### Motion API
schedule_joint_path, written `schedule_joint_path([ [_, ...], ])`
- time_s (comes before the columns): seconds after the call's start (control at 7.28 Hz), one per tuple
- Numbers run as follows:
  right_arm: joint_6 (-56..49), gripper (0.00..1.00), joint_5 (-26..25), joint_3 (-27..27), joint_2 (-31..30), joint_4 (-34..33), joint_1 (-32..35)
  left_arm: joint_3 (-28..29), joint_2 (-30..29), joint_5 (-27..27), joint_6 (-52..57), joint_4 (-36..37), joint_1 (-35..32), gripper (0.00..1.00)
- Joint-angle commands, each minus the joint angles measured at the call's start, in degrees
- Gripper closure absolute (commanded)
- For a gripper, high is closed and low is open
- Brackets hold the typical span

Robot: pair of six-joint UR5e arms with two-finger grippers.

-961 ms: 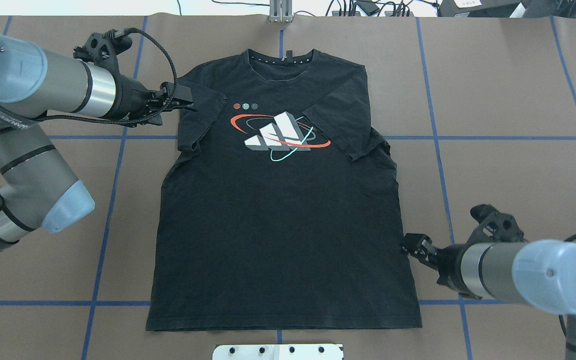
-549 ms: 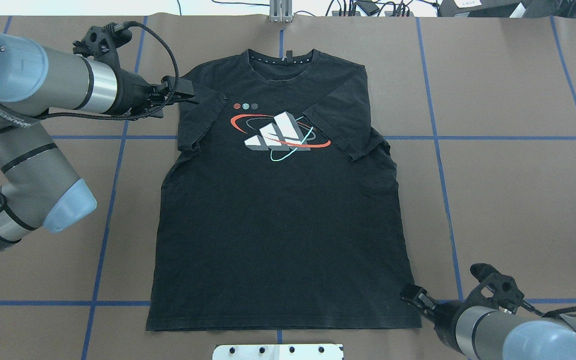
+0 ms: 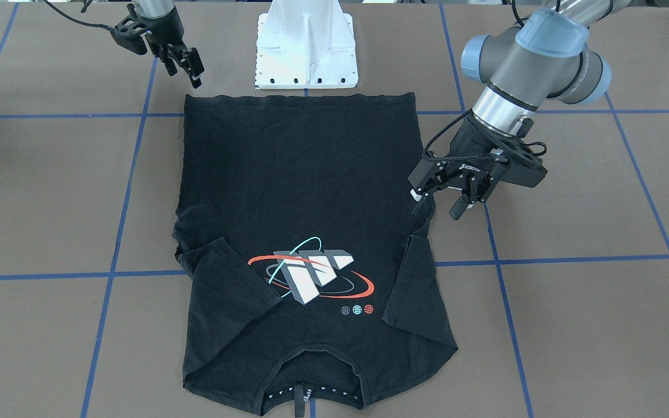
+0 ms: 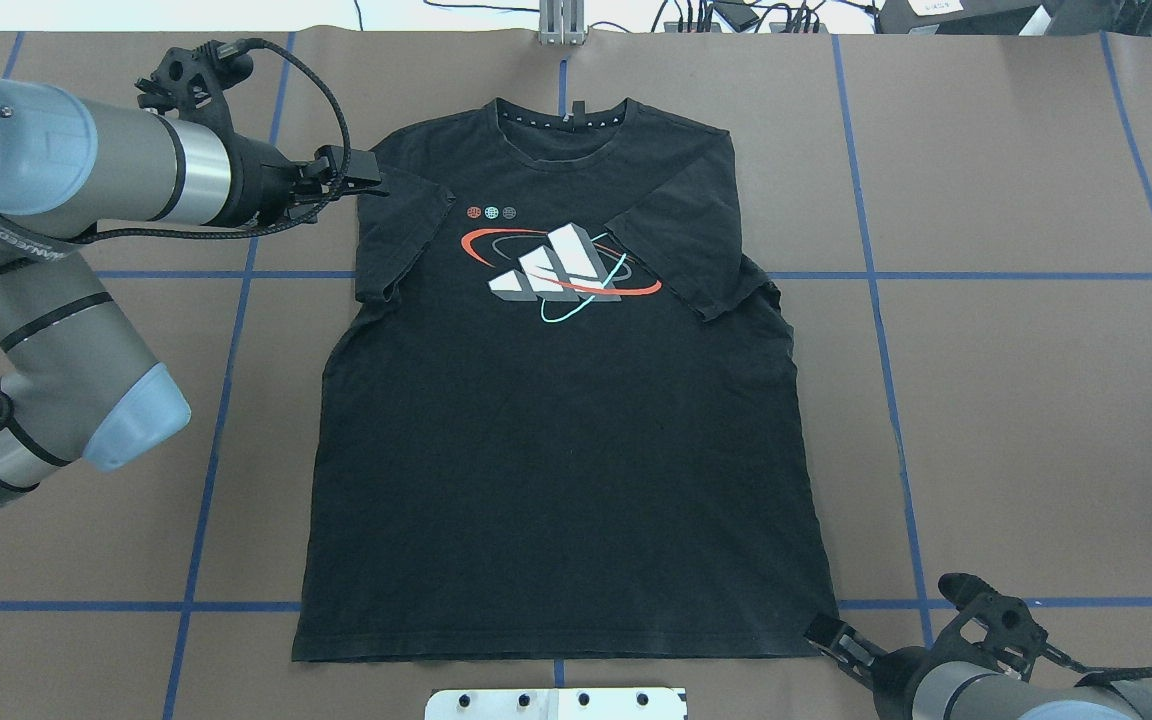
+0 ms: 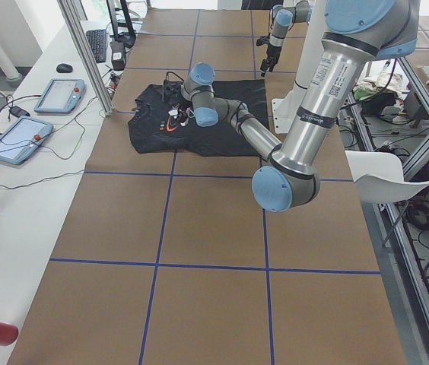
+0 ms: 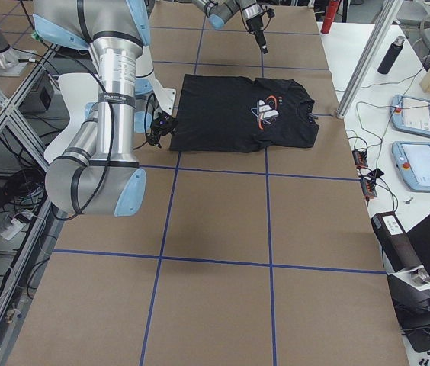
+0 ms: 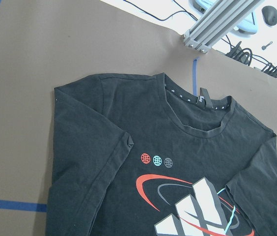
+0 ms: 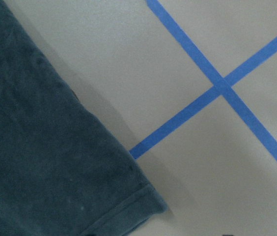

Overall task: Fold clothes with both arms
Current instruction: 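Move the right gripper down to the shirt's hem corner nearest the robot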

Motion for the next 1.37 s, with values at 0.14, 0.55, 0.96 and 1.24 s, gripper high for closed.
schedule_joint_path([
  [0.14,0.01,0.11,-0.16,-1.23,1.38,0.0,-0.59,-1.08,-0.05,2.23,1.09,-0.09,0.05,0.0],
  [0.55,-0.86,0.13,-0.94,-3.5,1.21,0.0,-0.5,-0.91,-0.04,2.15,1.17,-0.09,0.05,0.01],
  [0.96,-0.87,0.16,-1.03,-4.04,1.39,0.09,-0.24,-0.65,0.13,2.15,1.09,-0.17,0.14,0.01],
  [1.24,-0.87,0.23,-0.95,-4.04,1.65,0.09,-0.24,-0.38,0.13,2.15,1.17,-0.17,0.14,0.01],
])
